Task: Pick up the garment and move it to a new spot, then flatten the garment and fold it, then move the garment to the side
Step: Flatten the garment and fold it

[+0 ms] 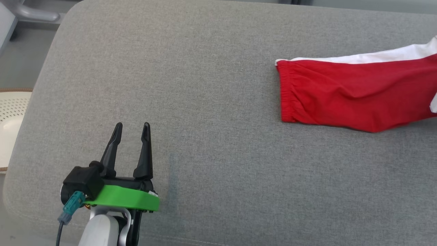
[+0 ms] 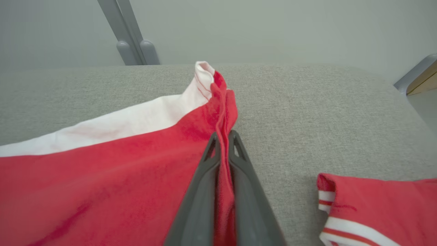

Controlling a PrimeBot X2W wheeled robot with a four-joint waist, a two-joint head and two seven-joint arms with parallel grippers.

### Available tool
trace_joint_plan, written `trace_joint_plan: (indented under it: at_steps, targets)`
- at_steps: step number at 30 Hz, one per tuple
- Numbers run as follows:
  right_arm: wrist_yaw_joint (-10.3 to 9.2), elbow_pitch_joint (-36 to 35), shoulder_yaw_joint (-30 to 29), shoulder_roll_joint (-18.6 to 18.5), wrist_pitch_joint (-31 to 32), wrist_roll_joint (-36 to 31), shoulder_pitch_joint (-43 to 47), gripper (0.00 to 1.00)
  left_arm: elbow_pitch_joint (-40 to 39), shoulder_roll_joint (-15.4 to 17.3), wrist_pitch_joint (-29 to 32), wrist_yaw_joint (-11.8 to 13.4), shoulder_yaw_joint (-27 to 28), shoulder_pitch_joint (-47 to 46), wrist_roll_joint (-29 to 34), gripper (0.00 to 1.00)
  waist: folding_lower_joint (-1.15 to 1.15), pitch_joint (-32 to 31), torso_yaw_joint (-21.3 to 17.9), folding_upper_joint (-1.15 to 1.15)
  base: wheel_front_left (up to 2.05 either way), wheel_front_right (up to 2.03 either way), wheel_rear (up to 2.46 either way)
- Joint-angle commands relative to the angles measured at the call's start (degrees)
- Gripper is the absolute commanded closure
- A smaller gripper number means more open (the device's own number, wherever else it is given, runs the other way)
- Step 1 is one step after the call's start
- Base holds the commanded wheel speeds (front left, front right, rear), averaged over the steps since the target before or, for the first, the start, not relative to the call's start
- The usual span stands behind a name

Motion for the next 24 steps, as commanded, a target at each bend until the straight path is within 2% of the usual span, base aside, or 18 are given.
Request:
trace_joint_plan:
  at_steps: [1,5,12,21,24]
  targets:
    - [-0.14,0.1,-0.3,-0.7,-1.1,-1.1,0.9,1.0,0.0,0.1,-0.1,-0.2,0.0,1.1,0.8,0.0,0.0,-1.3,-1.0,0.0,0.0,0.0,0.0]
    - [-0.13,0.1,-0.4,-0.1,-3.1,-4.3,1.1,1.0,0.4,0.1,-0.1,-0.2,-0.1,1.5,0.9,0.0,0.0,-2.8,-1.2,0.0,0.0,0.0,0.0]
    - [-0.12,-0.6,3.2,6.3,-4.4,-10.6,-1.3,1.0,0.9,0.1,-0.1,-0.2,-0.1,2.6,0.9,0.0,0.0,-5.1,-1.1,0.0,0.0,0.0,0.0]
    - [-0.12,-5.5,9.4,16.7,3.8,-15.2,-1.6,1.0,0.9,0.1,-0.1,-0.2,-0.3,3.0,-0.2,0.0,0.0,-5.5,-0.2,0.0,0.0,0.0,0.0]
    - [-0.13,-6.6,10.7,18.4,6.9,-15.3,-0.8,1.0,0.9,0.1,-0.1,-0.2,-0.9,2.3,-0.5,0.0,0.0,-5.2,0.6,0.0,0.0,0.0,0.0]
